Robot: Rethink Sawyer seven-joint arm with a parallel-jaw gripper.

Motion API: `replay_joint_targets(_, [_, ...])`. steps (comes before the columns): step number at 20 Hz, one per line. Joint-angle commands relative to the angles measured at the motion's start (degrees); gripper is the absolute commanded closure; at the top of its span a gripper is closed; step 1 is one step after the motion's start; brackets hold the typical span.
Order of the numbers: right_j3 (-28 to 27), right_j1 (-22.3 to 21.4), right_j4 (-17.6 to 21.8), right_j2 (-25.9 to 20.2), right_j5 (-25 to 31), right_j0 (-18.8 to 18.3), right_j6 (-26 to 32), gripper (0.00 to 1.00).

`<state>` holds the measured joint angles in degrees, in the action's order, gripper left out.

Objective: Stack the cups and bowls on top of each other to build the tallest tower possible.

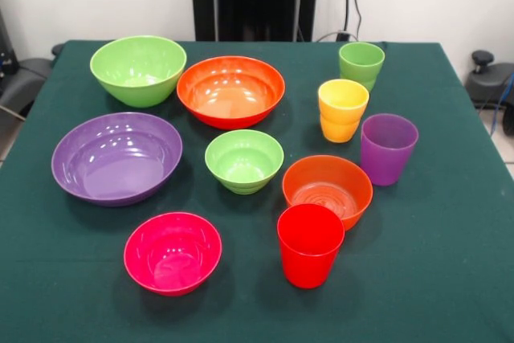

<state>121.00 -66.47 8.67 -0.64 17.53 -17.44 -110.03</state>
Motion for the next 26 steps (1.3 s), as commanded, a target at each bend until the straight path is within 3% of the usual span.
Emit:
replay_joint_targets(1, [2.7, 8.5, 7.3, -4.8, -5.4, -0.2, -0.4, 0.0])
replay_joint_targets(12, [0.8, 11.5, 9.4, -3.7, -7.6, 0.4, -2.0, 0.0])
replay_joint_targets(26, [-1.6, 11.6, 8.1, -1.4, -5.4, 3.7, -3.7, 0.0])
